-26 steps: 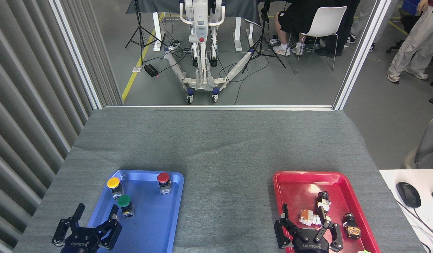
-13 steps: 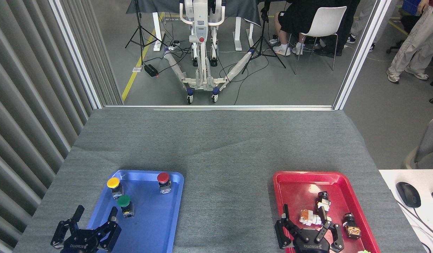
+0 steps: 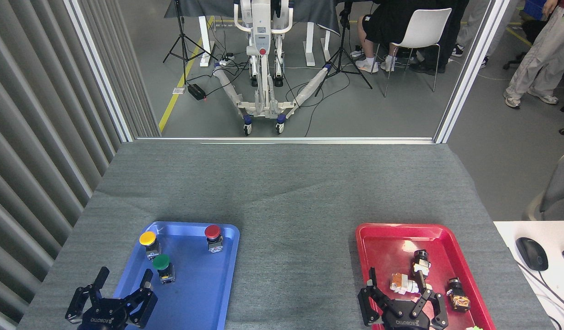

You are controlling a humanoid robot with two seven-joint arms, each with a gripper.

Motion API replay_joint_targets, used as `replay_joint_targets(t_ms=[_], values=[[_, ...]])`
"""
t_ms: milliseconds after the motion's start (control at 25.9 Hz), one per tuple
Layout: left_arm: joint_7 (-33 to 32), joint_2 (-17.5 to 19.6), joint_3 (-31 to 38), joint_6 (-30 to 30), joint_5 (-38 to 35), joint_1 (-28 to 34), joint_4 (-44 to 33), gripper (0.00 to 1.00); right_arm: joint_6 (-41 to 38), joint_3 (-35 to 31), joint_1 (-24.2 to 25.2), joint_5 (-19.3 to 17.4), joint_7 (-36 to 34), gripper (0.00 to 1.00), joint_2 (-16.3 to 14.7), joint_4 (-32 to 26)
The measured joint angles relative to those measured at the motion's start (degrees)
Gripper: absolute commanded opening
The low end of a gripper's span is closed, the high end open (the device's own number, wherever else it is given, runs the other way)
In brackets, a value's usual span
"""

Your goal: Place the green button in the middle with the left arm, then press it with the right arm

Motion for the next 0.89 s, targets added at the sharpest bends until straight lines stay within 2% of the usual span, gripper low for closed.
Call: replay_joint_targets(t_ms=[541, 696, 889], values=[[-0.13, -0.27, -0.42, -1.78, -0.20, -0.13, 0.23, 0.99, -0.01, 0.00, -0.04, 0.75, -0.08, 1.00, 0.17, 0.00], [-0.40, -0.47, -3.86, 3.04, -0.92, -1.07, 2.37, 0.99, -0.09, -0.01, -0.05, 0.79, -0.11, 1.00, 0.17, 0.00], [-0.56, -0.60, -9.06, 8.37, -1.97, -5.17, 10.80, 0.99, -0.11, -0.01, -0.01, 0.79, -0.12, 1.00, 0.16, 0.00]])
